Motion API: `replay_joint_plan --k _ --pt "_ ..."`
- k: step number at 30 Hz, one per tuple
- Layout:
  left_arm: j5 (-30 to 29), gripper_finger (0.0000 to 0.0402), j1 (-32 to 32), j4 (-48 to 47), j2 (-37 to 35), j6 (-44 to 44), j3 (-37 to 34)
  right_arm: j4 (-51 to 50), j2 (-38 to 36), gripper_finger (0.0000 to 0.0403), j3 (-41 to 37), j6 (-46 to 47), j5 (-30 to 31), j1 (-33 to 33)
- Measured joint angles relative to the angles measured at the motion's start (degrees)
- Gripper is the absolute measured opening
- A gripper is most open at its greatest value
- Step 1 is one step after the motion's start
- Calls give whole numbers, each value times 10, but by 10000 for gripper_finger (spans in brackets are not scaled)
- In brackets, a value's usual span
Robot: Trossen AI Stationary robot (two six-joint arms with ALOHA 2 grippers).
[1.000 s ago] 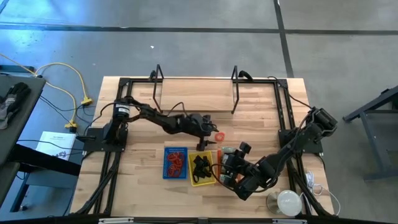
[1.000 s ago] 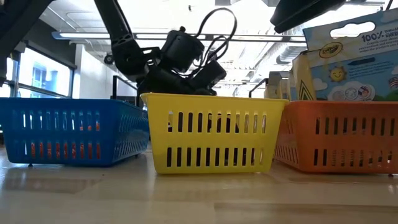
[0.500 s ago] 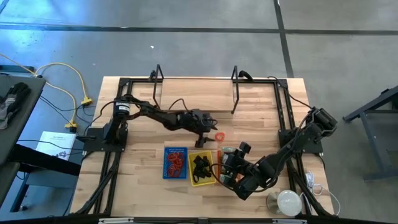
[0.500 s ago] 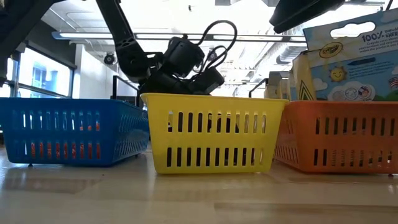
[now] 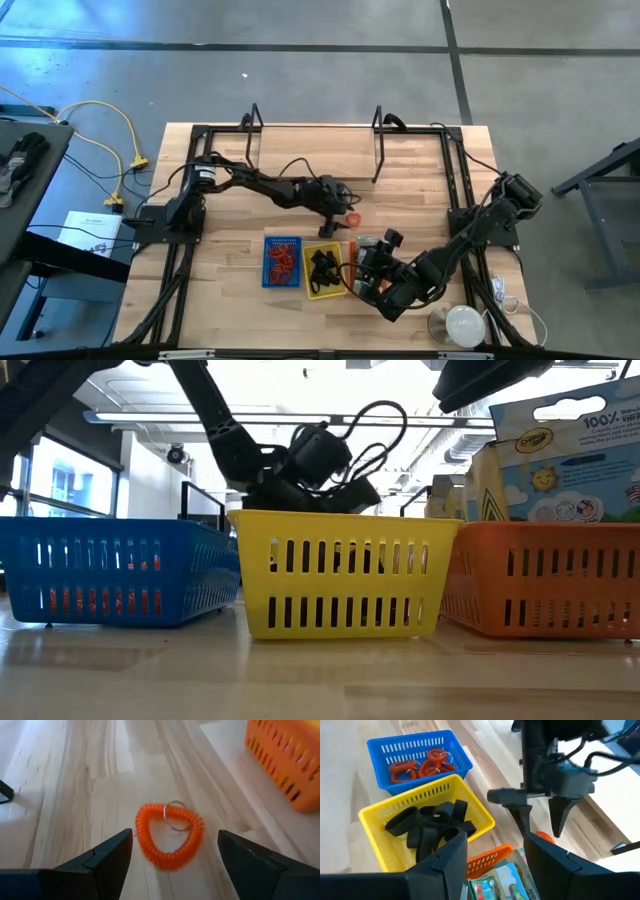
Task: Pick & Place Office Desk Supplies
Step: Put the orange spring keychain into the blue basket
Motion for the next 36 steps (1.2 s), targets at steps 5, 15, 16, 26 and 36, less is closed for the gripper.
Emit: replay_joint_plan --k 5,15,16,26,36 --pt "6 285 1 -8 -1 6 2 0 0 183 0 0 -14 0" --pt "2 285 5 -4 31 7 17 1 0 183 0 0 -11 -2" --pt "5 285 5 -2 32 7 17 2 0 183 0 0 -12 -3" --pt "-9 229 9 -29 32 -3 19 5 0 183 0 0 -13 -3" --pt "-54 69 -3 -43 32 -21 18 8 0 183 0 0 -16 -3"
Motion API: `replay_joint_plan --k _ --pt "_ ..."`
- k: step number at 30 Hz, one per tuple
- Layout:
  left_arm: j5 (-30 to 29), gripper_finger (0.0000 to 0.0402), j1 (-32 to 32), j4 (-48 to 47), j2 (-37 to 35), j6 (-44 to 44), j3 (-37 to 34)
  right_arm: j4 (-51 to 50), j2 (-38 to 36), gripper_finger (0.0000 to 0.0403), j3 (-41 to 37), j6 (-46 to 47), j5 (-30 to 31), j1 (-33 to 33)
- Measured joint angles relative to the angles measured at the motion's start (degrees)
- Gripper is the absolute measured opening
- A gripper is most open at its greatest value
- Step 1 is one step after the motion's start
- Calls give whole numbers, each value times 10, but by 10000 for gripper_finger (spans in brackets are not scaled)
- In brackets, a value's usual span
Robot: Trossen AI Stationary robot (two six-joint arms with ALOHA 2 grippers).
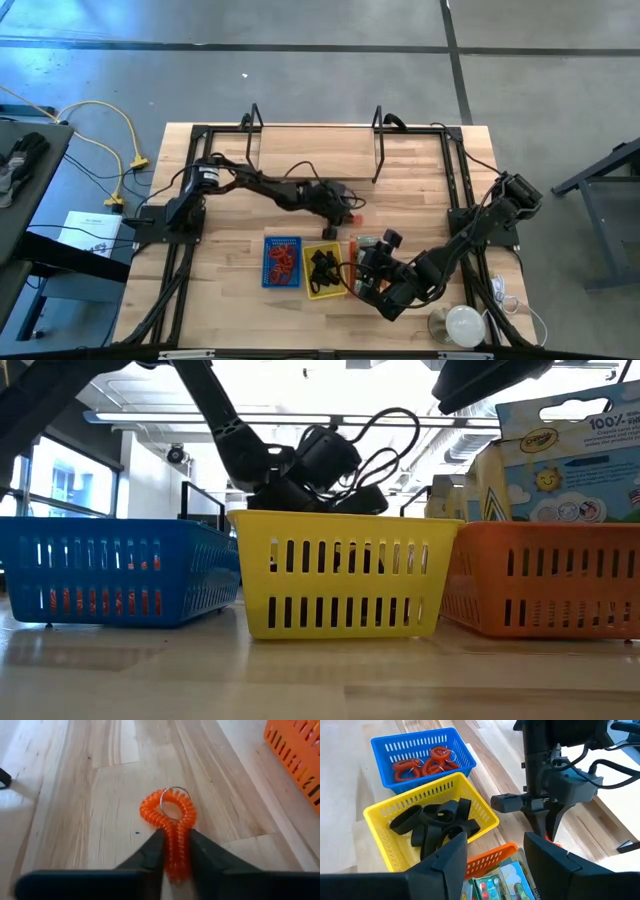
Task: Pick & Place Office Desk Supplies
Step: Put the orange spring keychain into the blue basket
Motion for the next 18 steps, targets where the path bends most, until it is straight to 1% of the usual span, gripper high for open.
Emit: replay_joint_plan --k 2,3,6,9,12,14,18 --pt "-15 35 -5 0 0 12 0 2 0 183 0 0 -7 0" --pt "-22 27 -7 0 0 19 0 3 0 183 0 0 -10 0" --pt "-51 26 -15 -2 -2 24 0 3 0 183 0 3 -11 0" --pt "-85 26 -25 -33 -18 49 0 5 0 183 0 3 -11 1" --pt "-142 26 -37 -94 -56 52 -3 7 0 183 0 4 -11 1" --pt "-180 25 -46 -156 -88 55 -4 11 0 183 0 -3 -9 1" --pt "-231 25 -61 -239 -169 42 -4 28 1 183 0 -35 10 1"
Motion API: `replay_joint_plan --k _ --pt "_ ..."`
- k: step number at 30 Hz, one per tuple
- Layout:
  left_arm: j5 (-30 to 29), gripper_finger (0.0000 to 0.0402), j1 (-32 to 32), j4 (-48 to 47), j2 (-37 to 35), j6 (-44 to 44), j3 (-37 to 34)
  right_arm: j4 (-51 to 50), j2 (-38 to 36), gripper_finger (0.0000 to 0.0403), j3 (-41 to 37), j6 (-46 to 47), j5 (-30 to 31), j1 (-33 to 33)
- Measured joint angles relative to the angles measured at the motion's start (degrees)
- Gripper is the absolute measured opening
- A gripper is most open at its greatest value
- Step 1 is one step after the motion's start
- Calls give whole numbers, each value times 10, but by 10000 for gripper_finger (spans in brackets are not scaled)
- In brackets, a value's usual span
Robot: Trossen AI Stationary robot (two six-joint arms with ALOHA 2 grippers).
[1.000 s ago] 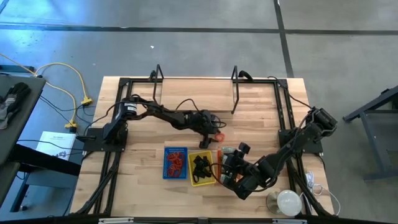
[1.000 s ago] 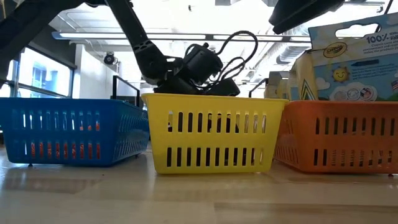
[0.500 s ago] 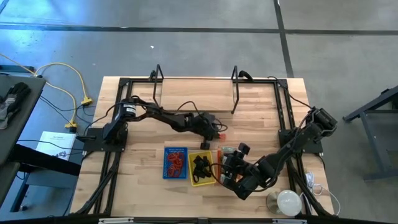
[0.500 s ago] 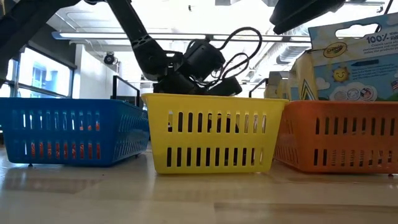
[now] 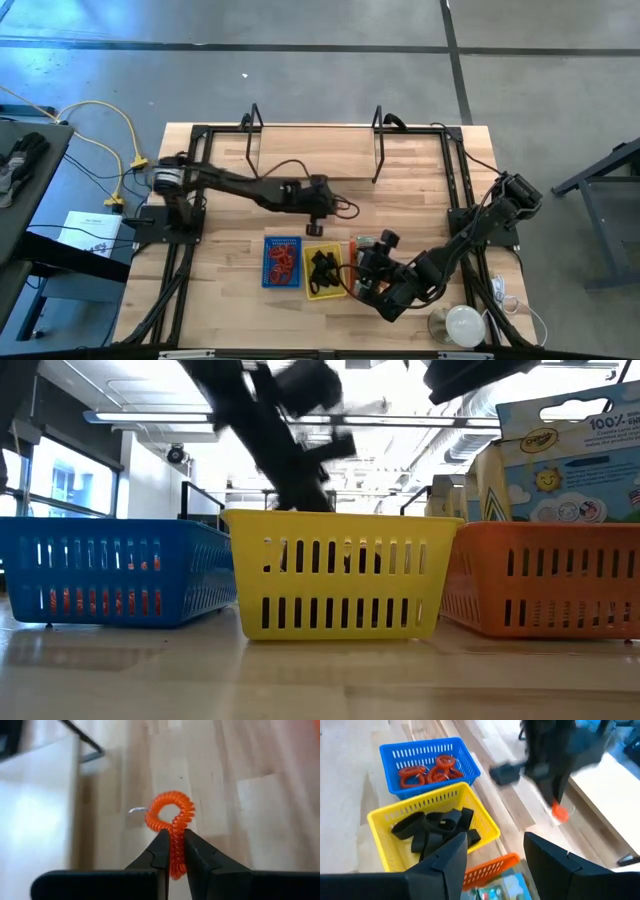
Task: Pick & Place Office Desk Supplies
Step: Put the orange spring keychain into the blue basket
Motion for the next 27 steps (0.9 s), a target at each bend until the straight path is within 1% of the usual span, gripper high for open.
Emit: replay_joint_plan --k 2,4,9,12,14,16,18,21,24,27 --pt "-15 25 -10 -51 -42 -24 0 10 0 183 0 -14 1 0" --pt "-20 20 -20 -121 -87 -51 0 25 0 183 0 -24 2 -1" --pt "-8 16 -57 -311 -215 -152 1 52 0 183 0 -40 2 -1" --pt "27 19 -89 -428 -279 -232 1 59 1 183 0 -43 2 -1" --pt "64 19 -119 -466 -319 -281 0 69 1 183 0 -53 2 -1" --pt "83 18 -154 -488 -344 -325 -3 79 1 183 0 -65 2 -2" --pt "84 17 -191 -502 -353 -358 -4 91 1 183 0 -78 2 -2" --pt "81 17 -241 -495 -350 -381 -4 111 1 183 0 -99 2 -2" --pt "68 17 -278 -471 -325 -374 -7 120 1 183 0 -100 1 -2" --pt "66 17 -293 -436 -294 -331 -16 124 1 183 0 -92 -9 -2"
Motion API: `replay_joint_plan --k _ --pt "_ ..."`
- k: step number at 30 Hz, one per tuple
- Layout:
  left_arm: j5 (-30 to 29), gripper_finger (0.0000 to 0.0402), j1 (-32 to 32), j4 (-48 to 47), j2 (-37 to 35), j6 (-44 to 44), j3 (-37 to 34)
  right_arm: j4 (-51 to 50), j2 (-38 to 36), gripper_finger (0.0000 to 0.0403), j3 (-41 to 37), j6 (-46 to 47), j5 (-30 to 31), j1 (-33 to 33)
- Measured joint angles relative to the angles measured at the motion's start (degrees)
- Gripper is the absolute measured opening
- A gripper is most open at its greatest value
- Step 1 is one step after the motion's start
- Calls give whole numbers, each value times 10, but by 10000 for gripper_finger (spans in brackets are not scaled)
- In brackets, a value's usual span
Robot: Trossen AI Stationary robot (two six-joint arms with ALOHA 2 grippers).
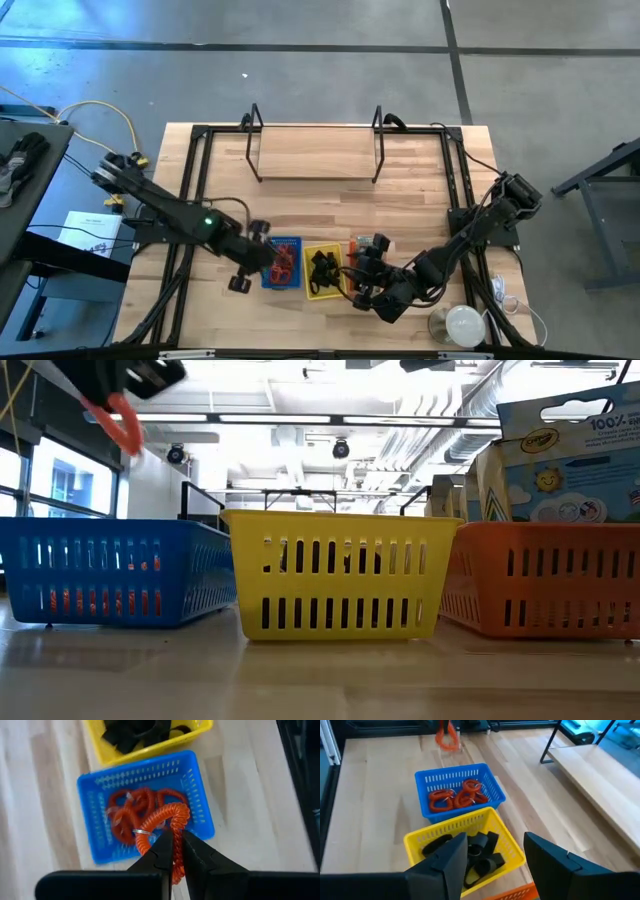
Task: Pick & Place Office Desk Supplies
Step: Put the orange spring keychain into the blue basket
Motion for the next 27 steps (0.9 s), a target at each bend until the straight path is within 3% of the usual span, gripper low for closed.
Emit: replay_joint_plan --k 6,13,17,24,27 --pt "2 17 5 36 85 48 -6 12 0 183 0 13 -14 1" --pt "0 23 20 -4 151 18 -6 19 0 183 0 12 -13 1" --pt "-8 38 19 -4 161 46 -6 26 0 183 0 12 -13 1" --pt "-89 80 5 0 161 17 -6 30 0 183 0 12 -11 2" --pt "-98 89 4 0 161 17 -6 30 0 183 0 12 -11 2"
